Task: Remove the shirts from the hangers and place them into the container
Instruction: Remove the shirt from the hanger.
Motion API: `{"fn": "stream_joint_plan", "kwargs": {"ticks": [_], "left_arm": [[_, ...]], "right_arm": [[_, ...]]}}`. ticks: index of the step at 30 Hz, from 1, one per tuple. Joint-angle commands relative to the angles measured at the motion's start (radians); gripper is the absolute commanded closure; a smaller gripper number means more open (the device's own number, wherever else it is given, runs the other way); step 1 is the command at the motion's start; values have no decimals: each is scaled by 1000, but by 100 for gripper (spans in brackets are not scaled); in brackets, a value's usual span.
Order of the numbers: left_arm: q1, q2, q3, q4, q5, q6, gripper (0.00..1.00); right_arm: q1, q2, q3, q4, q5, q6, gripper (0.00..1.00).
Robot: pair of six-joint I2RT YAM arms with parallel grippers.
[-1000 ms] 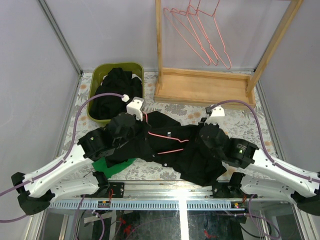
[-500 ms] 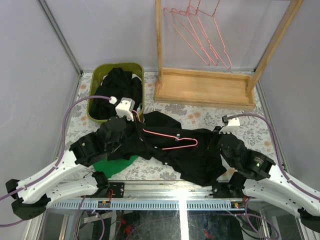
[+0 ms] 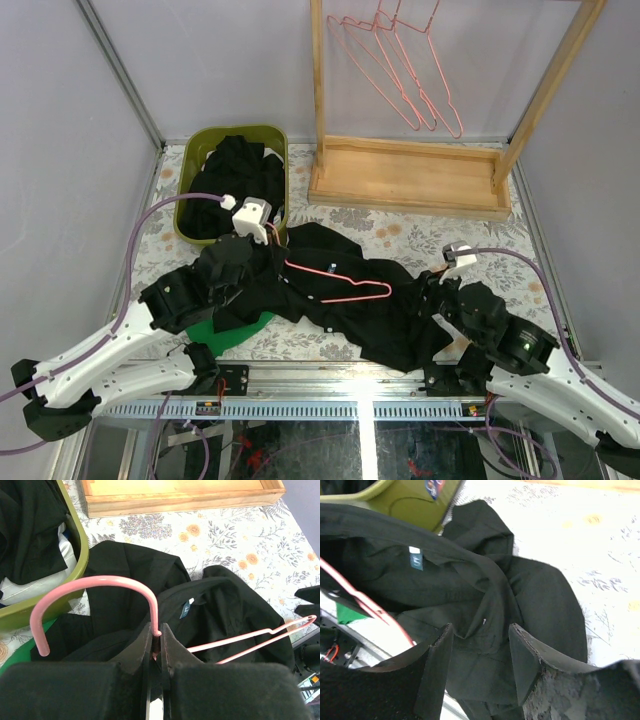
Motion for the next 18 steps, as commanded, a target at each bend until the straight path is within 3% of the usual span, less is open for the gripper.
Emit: {"fn": "stream_joint_plan", "kwargs": {"ticks": [1, 7, 14, 18], "left_arm": [[4, -13, -5, 79, 28, 38, 100], [4, 6, 2, 84, 112, 70, 100], [3, 21, 5, 83, 173, 93, 100], [3, 28, 20, 70, 180, 101, 100]], "right_arm": [[-5, -64, 59, 62, -103, -125, 43], [-5, -54, 110, 153, -271, -316, 22], [-6, 318, 294, 27, -641, -454, 13], [-5, 469, 339, -18, -683, -455, 12]]}}
